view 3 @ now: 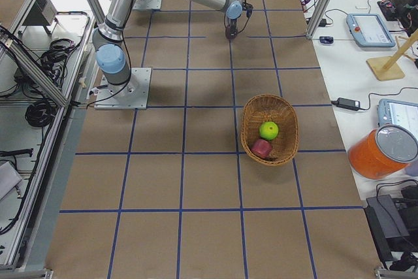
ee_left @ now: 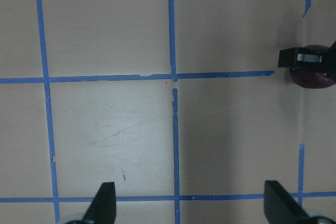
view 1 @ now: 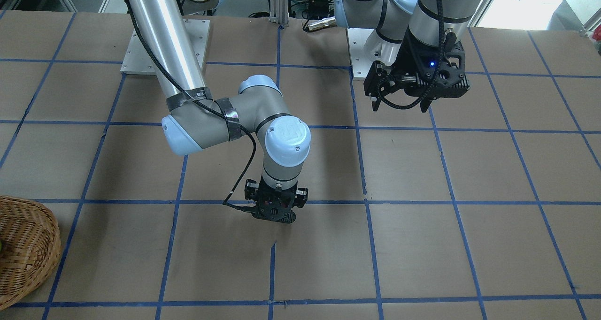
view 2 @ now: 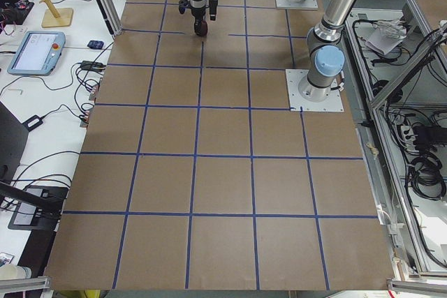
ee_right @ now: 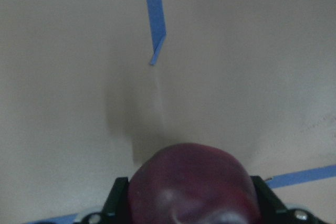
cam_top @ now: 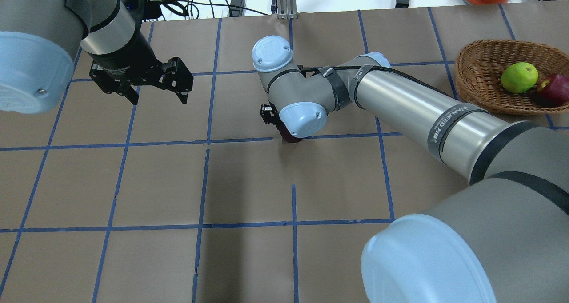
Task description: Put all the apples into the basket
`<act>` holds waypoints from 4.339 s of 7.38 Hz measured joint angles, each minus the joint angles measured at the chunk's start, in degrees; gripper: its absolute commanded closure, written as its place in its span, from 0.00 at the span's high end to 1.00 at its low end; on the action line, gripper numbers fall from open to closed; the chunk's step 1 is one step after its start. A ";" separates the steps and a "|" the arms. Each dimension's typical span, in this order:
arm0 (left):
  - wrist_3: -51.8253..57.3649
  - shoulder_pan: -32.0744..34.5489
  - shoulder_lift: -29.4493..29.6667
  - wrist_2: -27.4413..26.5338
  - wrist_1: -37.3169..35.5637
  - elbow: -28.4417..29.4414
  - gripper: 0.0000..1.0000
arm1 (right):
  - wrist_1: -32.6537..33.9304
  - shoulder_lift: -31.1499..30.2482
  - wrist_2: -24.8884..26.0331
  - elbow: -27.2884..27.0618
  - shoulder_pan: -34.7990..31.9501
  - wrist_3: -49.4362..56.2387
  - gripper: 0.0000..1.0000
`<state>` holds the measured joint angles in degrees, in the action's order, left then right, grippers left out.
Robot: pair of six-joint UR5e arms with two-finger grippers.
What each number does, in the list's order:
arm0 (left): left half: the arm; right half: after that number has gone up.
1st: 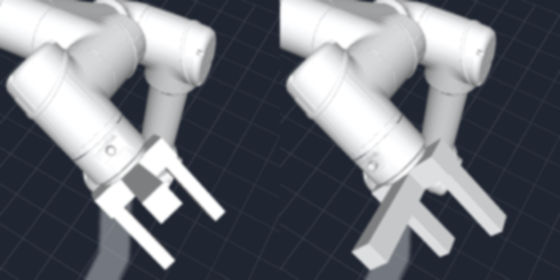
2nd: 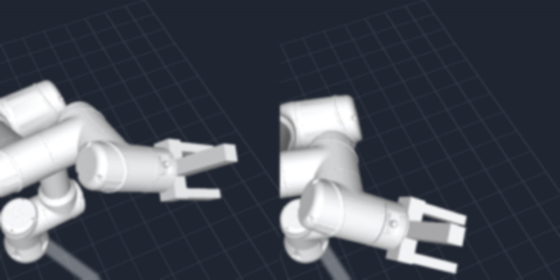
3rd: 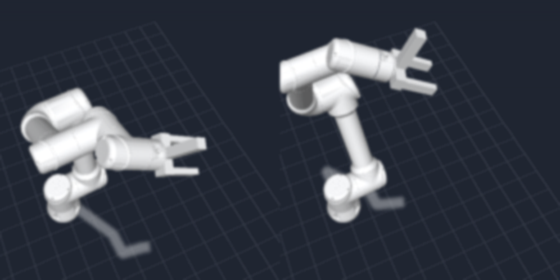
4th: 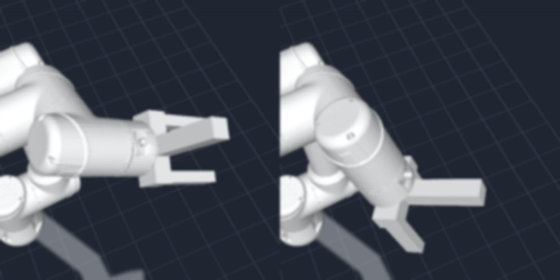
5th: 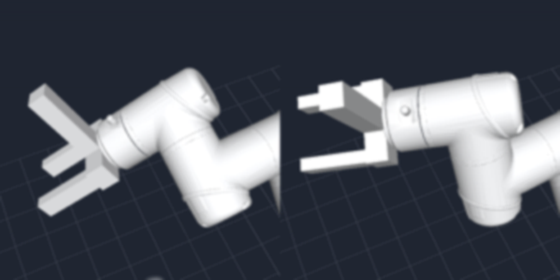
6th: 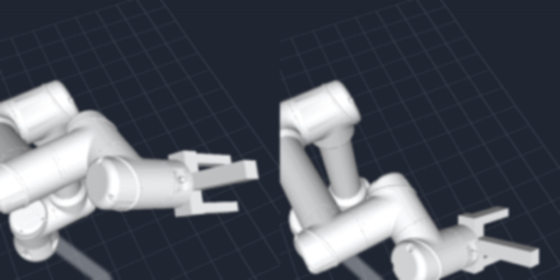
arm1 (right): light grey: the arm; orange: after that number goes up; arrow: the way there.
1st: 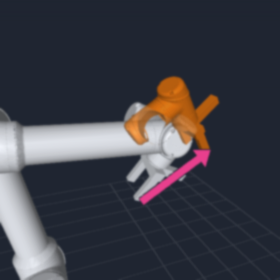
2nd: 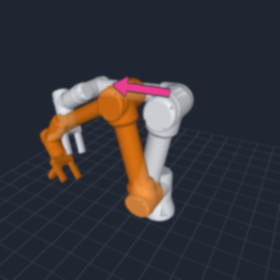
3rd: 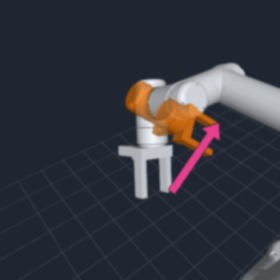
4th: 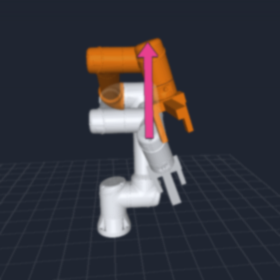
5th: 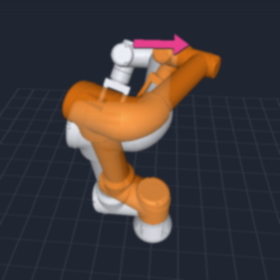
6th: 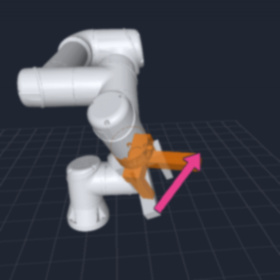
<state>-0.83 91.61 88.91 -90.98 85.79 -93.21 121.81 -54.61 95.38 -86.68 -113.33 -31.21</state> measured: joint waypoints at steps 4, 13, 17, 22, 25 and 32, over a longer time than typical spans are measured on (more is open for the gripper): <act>0.04 0.02 0.09 -0.21 -0.01 0.30 1.00 | -8.57 -7.76 -2.32 1.03 15.77 17.05 0.29; 0.03 0.14 0.21 -0.33 -0.19 0.35 1.00 | -2.63 -3.79 0.10 2.93 48.37 64.83 1.00; 0.11 0.12 0.21 -0.26 -0.35 0.31 1.00 | -6.67 -6.64 -1.03 5.66 45.45 61.28 1.00; 0.04 0.10 -0.13 -0.24 -0.36 -0.28 1.00 | -28.88 -21.91 -6.30 6.47 19.11 31.97 1.00; 0.04 0.06 -0.22 -0.17 -0.36 -0.39 1.00 | -30.83 -25.94 -6.30 4.09 14.78 27.52 1.00; 0.07 -0.03 -0.15 -0.16 -0.40 -0.25 1.00 | -34.56 -29.77 -5.17 1.66 23.35 27.38 1.00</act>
<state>-0.75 91.58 88.76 -91.14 85.39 -93.46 87.25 -84.37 90.20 -85.02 -89.98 -3.83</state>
